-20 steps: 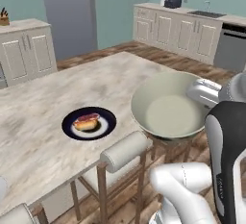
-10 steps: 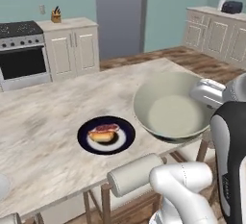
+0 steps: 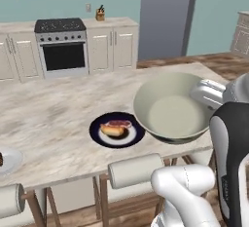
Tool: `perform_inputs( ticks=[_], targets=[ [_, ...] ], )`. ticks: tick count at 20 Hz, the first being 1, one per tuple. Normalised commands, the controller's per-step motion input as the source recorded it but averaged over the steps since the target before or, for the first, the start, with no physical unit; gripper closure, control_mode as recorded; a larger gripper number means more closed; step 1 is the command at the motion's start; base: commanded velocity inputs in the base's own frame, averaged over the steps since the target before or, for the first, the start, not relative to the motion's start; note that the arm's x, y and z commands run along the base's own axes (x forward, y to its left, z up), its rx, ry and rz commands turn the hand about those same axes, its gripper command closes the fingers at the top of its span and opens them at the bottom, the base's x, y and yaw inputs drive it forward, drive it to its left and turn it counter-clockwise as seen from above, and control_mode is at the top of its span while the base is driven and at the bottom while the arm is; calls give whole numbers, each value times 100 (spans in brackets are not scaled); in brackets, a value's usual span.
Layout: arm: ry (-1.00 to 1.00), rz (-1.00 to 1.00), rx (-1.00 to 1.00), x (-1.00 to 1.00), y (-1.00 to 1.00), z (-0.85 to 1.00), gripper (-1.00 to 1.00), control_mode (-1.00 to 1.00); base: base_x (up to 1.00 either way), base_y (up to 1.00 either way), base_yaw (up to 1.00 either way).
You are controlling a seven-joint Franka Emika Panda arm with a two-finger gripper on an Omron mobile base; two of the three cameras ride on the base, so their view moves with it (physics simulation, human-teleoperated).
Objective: Take the smaller bowl and place it next to the appetizer plate on the dining counter , and place the larger bowl next to the plate with cooked food.
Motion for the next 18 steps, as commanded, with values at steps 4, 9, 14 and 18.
perform_inputs(
  ticks=[4,9,14,18],
  targets=[
    [0,0,0,0,0,0,100,100,60,-16,41],
    [0,0,0,0,0,0,100,100,47,-2,18],
    [6,1,0,28,-38,-45,100,-100,0,0,0],
    [8,0,0,26,-53,-38,100,-100,0,0,0]
  ],
)
